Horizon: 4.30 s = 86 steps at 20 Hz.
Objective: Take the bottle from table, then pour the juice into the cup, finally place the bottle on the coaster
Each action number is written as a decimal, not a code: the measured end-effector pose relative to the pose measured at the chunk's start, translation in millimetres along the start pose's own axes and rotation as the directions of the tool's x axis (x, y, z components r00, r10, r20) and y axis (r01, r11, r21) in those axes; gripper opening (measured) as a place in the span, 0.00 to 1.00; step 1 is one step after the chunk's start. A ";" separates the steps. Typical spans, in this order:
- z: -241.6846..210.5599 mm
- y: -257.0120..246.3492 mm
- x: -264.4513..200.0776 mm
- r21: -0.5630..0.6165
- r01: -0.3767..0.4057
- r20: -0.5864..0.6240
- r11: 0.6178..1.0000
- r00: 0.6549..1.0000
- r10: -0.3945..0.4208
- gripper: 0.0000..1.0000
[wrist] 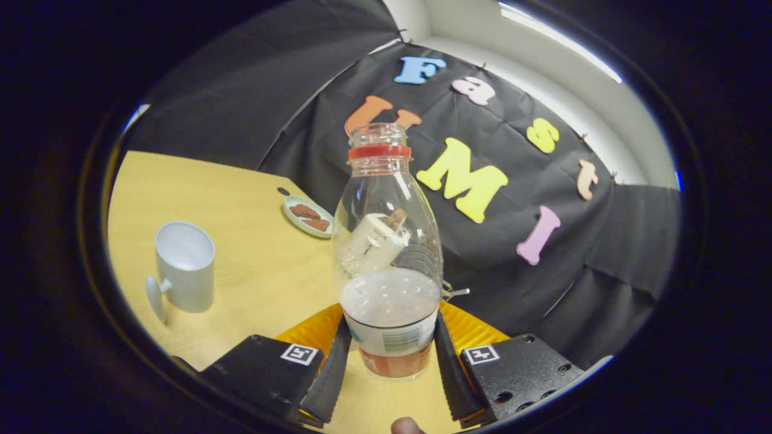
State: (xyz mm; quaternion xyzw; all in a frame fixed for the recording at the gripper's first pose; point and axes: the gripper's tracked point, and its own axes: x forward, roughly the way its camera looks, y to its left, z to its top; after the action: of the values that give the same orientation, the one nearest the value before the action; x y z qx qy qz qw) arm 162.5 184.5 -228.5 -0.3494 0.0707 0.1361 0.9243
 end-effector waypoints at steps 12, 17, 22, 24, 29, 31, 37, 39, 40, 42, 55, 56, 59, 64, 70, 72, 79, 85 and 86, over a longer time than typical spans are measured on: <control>-6.6 45.9 5.6 -0.484 0.049 0.063 0.873 0.998 -0.021 0.73; -6.1 52.5 9.0 -0.581 0.064 0.088 0.811 0.996 -0.015 0.73; 3.2 57.2 4.8 -0.650 0.090 0.115 0.754 0.993 -0.020 0.73; 3.2 59.8 3.7 -0.674 0.098 0.123 0.732 0.992 -0.020 0.73; 5.8 63.6 -0.2 -0.724 0.115 0.140 0.681 0.990 -0.018 0.73; 7.1 64.4 -1.8 -0.737 0.120 0.146 0.665 0.989 -0.017 0.73; 7.8 62.9 -5.1 -0.766 0.130 0.156 0.630 0.988 -0.013 0.73; 10.8 64.3 -2.7 -0.778 0.134 0.161 0.614 0.987 -0.011 0.73; 12.1 64.6 -1.7 -0.782 0.137 0.163 0.608 0.986 -0.012 0.73; 15.0 63.5 -1.6 -0.789 0.141 0.167 0.598 0.986 -0.012 0.73; 21.1 60.8 -4.5 -0.823 0.149 0.167 0.548 0.986 -0.016 0.73; 21.9 60.3 -4.6 -0.825 0.150 0.168 0.546 0.986 -0.017 0.73; 23.2 60.3 -4.5 -0.828 0.150 0.167 0.540 0.986 -0.018 0.73; 26.0 57.3 -6.5 -0.832 0.155 0.169 0.532 0.985 -0.023 0.73; 29.1 54.4 -7.9 -0.838 0.163 0.172 0.522 0.985 -0.031 0.73; 30.5 52.1 -7.3 -0.843 0.164 0.171 0.512 0.985 -0.033 0.73; 40.6 48.2 -6.6 -0.850 0.181 0.184 0.494 0.982 -0.042 0.73; 41.4 48.7 -5.0 -0.859 0.177 0.180 0.480 0.983 -0.041 0.73; 42.6 48.3 -5.5 -0.861 0.178 0.180 0.477 0.983 -0.042 0.73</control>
State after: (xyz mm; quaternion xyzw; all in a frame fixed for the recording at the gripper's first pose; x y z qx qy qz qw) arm 144.2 246.4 -225.8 -0.7636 -0.0931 0.1167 0.6282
